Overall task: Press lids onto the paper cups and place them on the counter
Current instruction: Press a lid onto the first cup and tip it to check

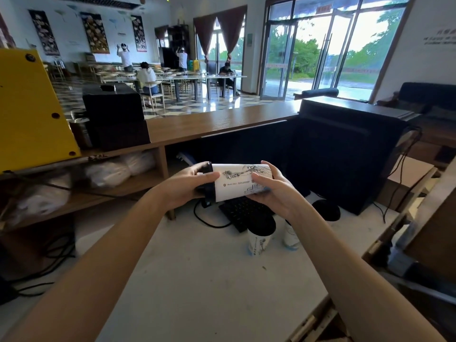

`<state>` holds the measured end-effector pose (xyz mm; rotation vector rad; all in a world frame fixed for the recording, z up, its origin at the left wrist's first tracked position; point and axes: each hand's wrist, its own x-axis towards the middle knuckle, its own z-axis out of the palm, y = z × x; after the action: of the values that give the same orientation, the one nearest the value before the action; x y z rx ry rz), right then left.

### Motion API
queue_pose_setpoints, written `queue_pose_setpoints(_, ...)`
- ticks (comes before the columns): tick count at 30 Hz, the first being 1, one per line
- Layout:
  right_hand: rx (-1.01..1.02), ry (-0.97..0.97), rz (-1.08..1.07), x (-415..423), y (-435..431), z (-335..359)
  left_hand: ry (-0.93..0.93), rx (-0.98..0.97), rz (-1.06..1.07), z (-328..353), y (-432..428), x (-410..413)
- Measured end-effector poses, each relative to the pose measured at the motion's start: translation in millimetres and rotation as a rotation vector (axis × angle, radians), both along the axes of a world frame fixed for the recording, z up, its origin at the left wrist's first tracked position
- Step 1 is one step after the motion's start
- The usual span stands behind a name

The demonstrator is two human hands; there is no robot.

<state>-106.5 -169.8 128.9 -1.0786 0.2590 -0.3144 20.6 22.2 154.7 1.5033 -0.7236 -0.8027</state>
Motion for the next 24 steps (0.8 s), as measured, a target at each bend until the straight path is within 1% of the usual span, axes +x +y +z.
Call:
queue_pose_setpoints(2, 0.056, -0.005, -0.015, 3, 0, -6, -0.035, 0.024, 0.004, -8, 0, 1)
queue_pose_setpoints(7, 0.217, -0.043, -0.028, 12, 8, -1, -0.199, 0.061, 0.044, -21, -2, 7)
queue_pose_setpoints(10, 0.247, -0.068, -0.070, 24, 9, 14, -0.202, 0.023, 0.101, -19, -9, 10)
queue_pose_setpoints(12, 0.246, -0.083, -0.097, 33, 6, 26, -0.174, 0.020, 0.095, -15, -15, 11)
queue_pose_setpoints(14, 0.188, -0.092, -0.107, 41, 4, 39, -0.163, 0.042, 0.079, -10, -21, 13)
queue_pose_setpoints(18, -0.013, -0.085, -0.090, 53, -2, 62, -0.158, 0.101, 0.089, 0, -31, 16)
queue_pose_setpoints(20, -0.103, -0.073, -0.070, 58, -5, 71, -0.152, 0.125, 0.059, 4, -34, 17)
queue_pose_setpoints(24, -0.197, -0.054, -0.063, 64, -10, 85, -0.147, 0.097, 0.048, 6, -38, 23)
